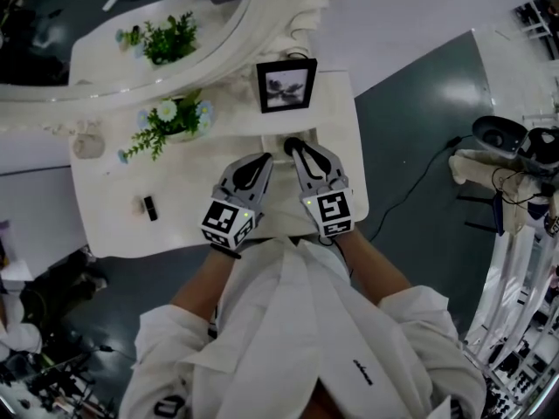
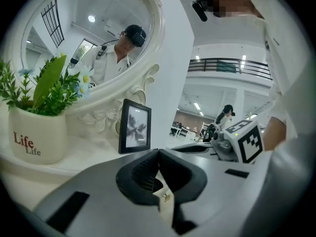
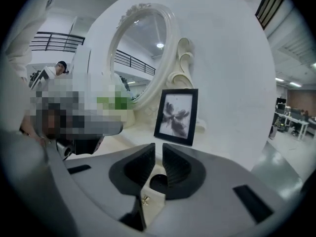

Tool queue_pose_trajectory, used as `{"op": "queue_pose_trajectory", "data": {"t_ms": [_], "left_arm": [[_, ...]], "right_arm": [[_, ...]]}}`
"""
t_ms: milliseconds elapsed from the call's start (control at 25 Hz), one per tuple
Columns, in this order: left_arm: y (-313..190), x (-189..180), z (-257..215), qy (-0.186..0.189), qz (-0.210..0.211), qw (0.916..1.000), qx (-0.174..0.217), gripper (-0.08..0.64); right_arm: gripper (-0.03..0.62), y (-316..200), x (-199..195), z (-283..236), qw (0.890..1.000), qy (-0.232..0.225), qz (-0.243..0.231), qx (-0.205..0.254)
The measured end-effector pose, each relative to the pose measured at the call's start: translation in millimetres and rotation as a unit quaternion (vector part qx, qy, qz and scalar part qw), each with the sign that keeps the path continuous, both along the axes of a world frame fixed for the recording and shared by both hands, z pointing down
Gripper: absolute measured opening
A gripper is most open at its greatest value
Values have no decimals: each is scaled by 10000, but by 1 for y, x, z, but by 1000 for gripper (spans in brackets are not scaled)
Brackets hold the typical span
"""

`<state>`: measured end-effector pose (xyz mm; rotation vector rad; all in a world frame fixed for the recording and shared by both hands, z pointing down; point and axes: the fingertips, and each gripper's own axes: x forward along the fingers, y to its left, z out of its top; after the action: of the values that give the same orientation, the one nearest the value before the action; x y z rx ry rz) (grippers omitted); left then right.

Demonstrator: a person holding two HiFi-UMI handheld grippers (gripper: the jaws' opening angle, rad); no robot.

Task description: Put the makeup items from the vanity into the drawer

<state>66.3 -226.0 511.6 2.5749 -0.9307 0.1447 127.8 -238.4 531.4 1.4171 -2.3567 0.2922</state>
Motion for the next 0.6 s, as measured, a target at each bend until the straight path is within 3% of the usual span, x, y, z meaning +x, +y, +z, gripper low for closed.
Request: {"op": "queue_pose_trajectory", "data": {"t_ms": [200, 600], "left_arm": [[8, -7, -19, 16, -70, 9999, 158, 25], [11, -61, -70, 56, -629, 9958, 658, 26]], "right_arm": [[20, 11, 8, -24, 9996, -144, 189, 164], [18, 35, 21, -85, 9958, -483, 387, 677]]}}
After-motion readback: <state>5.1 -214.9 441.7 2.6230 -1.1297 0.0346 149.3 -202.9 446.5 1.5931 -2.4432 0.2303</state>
